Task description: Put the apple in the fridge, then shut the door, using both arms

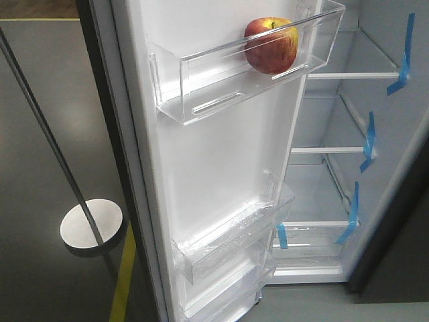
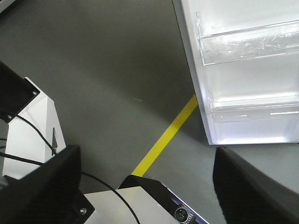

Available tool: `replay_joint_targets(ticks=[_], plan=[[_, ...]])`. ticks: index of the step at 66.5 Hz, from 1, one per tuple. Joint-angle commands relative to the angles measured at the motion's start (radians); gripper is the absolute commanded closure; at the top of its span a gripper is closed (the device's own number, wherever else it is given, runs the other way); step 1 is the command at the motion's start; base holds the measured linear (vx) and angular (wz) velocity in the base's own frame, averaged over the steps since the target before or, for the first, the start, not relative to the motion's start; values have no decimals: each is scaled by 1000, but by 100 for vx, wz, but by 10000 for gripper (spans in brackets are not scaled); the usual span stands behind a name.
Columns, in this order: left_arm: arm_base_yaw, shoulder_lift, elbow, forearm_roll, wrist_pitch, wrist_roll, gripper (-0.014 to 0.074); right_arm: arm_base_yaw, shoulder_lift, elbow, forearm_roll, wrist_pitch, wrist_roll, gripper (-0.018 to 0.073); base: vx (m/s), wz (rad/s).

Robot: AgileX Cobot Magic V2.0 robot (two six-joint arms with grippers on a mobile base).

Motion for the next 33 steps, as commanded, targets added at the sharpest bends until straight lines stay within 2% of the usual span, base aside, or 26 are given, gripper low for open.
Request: replay_joint_targets(ticks=[1, 11, 24, 33], plan=[[-5, 120, -111, -1, 31, 23, 603, -3, 13, -21, 35, -45, -5, 4, 0, 0], [-5, 316, -240, -1, 113, 30, 603, -3, 13, -21, 35, -45, -5, 4, 0, 0], [-5, 506, -366, -38, 110, 33, 603, -3, 13, -21, 35, -45, -5, 4, 0, 0], [-5, 622, -453, -95, 112, 87, 603, -3, 13, -21, 35, -45, -5, 4, 0, 0]])
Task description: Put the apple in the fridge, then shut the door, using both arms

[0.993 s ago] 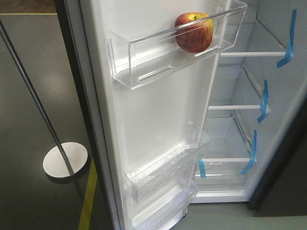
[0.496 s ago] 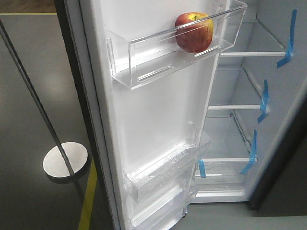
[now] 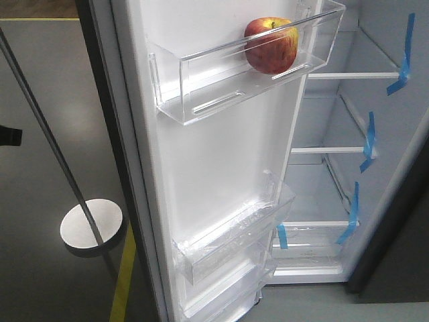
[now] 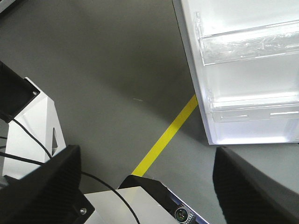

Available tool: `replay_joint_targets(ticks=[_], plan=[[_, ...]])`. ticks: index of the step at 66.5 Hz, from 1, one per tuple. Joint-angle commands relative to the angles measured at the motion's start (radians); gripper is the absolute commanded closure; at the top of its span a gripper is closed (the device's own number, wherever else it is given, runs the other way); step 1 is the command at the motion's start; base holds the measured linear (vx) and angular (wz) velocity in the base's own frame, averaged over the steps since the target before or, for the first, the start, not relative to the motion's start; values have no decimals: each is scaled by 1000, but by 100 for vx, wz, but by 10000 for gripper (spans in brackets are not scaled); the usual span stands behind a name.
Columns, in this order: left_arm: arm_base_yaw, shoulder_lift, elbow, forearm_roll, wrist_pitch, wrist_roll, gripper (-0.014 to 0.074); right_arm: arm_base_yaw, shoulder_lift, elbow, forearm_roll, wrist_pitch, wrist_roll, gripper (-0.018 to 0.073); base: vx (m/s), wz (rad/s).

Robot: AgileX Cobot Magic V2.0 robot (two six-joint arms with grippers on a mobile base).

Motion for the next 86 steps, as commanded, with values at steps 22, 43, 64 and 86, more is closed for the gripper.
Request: replay_joint_targets(ticks=[22, 43, 64, 86], plan=[[-5, 270, -262, -406, -60, 217, 603, -3, 13, -21, 35, -45, -5, 4, 0, 0], [-24, 421, -401, -745, -25, 392, 603, -3, 13, -21, 35, -45, -5, 4, 0, 0], [-51, 470, -420, -885, 32, 526, 603, -3, 13, -21, 35, -45, -5, 4, 0, 0], [-63, 470, -420, -915, 146, 571, 603, -3, 13, -21, 35, -45, -5, 4, 0, 0]])
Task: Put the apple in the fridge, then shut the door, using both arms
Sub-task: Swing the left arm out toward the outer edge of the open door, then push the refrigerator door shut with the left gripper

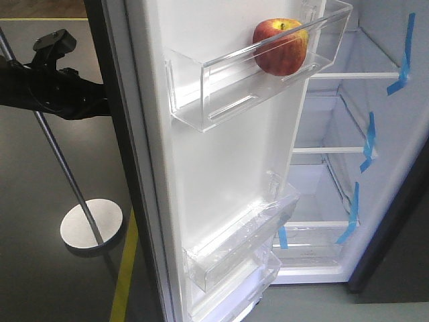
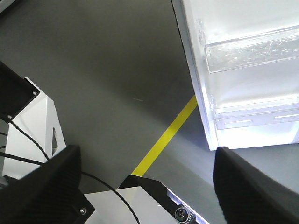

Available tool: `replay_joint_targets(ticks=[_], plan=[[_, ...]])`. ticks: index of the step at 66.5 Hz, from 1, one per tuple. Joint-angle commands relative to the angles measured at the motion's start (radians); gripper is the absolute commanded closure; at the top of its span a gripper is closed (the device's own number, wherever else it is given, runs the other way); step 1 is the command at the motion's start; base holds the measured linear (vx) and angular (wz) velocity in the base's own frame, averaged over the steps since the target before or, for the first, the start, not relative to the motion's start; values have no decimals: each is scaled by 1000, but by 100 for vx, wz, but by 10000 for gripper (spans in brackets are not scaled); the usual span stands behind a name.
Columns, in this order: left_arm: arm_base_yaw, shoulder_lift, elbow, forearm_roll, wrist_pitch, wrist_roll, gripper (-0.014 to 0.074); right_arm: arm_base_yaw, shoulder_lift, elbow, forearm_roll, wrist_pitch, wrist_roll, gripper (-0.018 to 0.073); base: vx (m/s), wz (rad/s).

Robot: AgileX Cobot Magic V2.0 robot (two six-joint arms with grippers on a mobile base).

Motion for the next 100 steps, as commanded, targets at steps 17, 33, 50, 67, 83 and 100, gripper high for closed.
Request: replay_joint_targets(ticks=[17, 33, 50, 67, 83, 100], plan=[[-39, -60, -34, -180, 48, 101, 603, -3, 13, -21, 34, -45, -5, 4, 0, 0], [-98, -93, -34, -209, 59, 134, 603, -3, 13, -21, 34, -45, -5, 4, 0, 0], [-176, -128, -34, -225, 62, 160, 603, -3, 13, -21, 34, -46, -5, 4, 0, 0], [-267, -149, -34, -251, 56, 184, 603, -3, 13, -21, 34, -46, -5, 4, 0, 0], [-368, -149, -34, -278, 34, 228, 603, -3, 13, -21, 34, -46, -5, 4, 0, 0], [-476, -138, -34, -278, -87, 231, 603, -3, 13, -21, 34, -46, -5, 4, 0, 0]])
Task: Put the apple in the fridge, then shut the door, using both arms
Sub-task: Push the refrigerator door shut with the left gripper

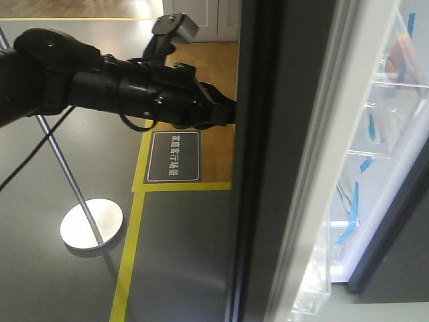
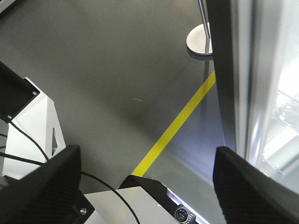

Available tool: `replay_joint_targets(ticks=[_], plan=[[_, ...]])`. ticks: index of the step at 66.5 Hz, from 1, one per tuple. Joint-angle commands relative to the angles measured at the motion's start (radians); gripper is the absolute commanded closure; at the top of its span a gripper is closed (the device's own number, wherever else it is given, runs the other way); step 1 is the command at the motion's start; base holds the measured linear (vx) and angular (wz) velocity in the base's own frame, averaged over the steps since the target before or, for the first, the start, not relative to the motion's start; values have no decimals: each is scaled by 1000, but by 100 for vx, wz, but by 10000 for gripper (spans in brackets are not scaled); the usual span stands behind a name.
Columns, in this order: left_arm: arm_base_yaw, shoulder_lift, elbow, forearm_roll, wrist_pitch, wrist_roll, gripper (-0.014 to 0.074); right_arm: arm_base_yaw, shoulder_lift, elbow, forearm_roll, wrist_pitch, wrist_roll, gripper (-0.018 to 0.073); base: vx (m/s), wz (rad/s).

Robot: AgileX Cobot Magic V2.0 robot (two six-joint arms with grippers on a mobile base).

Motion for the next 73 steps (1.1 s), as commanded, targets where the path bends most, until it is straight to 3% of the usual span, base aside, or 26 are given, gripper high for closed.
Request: replay_joint_targets(ticks=[1, 17, 28, 45, 57, 62, 73], plan=[[-47, -40, -34, -69, -75, 5, 603, -3, 13, -21, 34, -46, -5, 4, 0, 0], [-159, 18, -34, -131, -189, 10, 603, -3, 13, -21, 34, -46, -5, 4, 0, 0], [-225, 65, -34, -166, -211, 84, 603, -3, 13, -21, 34, -46, -5, 4, 0, 0], [-234, 78, -34, -136, -163, 110, 603, -3, 13, -21, 34, -45, -5, 4, 0, 0], [-234, 40, -34, 29, -101, 67, 603, -3, 13, -21, 34, -45, -5, 4, 0, 0], [-234, 9, -34, 134, -109, -42, 603, -3, 13, -21, 34, -45, -5, 4, 0, 0], [-234, -90, -19, 476, -122, -342, 603, -3, 13, -21, 34, -45, -5, 4, 0, 0]])
